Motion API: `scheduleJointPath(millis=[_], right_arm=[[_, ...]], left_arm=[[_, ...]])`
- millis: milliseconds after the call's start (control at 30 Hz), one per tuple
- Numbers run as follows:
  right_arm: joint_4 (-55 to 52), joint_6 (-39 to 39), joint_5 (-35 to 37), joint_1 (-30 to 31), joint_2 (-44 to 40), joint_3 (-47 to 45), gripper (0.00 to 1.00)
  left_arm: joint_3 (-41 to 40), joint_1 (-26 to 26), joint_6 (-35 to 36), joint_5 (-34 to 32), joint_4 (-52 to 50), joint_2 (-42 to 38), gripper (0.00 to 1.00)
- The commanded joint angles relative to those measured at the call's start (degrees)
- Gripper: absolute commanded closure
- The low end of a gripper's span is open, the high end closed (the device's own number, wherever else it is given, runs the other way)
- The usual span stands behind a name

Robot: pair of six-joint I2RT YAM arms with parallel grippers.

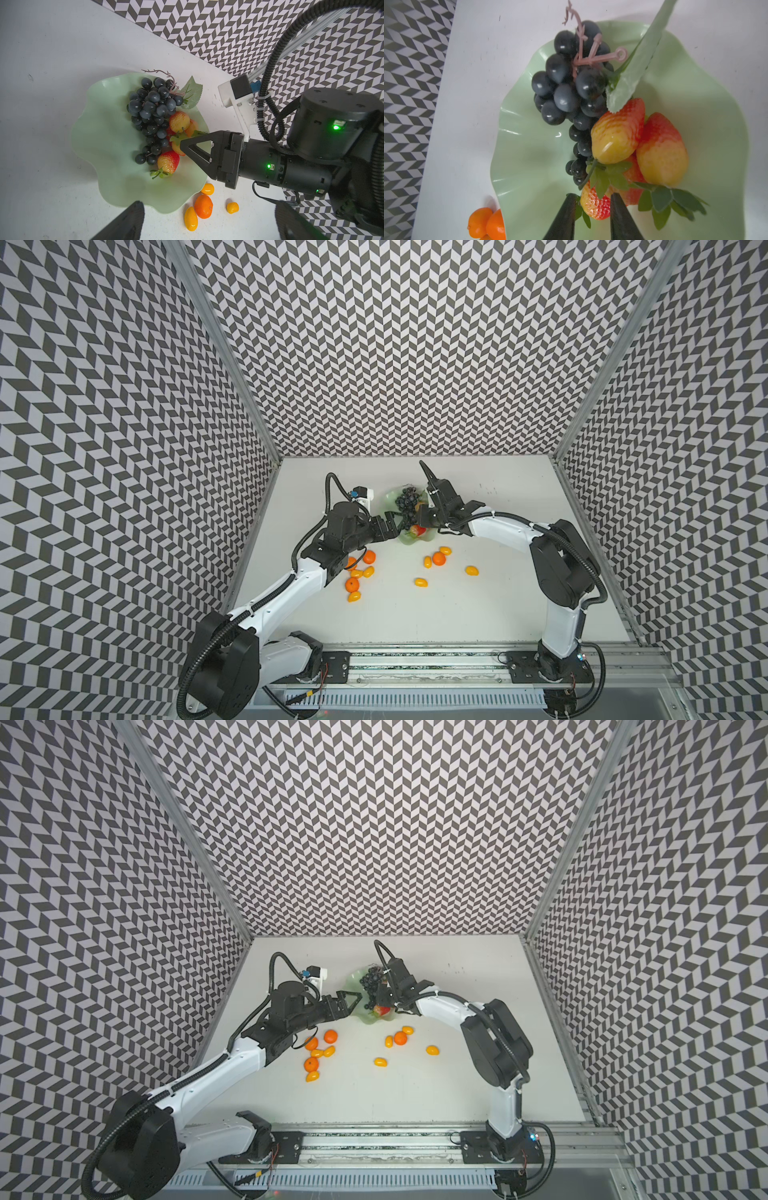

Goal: Arrange fruit in a fruit bowl
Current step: Place the fruit in the fruit bowl.

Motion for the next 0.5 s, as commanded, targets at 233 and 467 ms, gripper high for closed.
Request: scheduleJointPath(millis=[233,467], right_arm=[[4.7,-4.4,-3.8,-0.2,-14.7,-7.4,0.55],[-1.0,-8.7,1.2,-0.2,-20.9,-12.5,0.55]], left_arm=[[-0.8,-0.4,1.8,-1.2,-5.3,-6.8,0.0],[-4.5,-4.8,3.1,-2.0,-6.3,-10.9,0.0]])
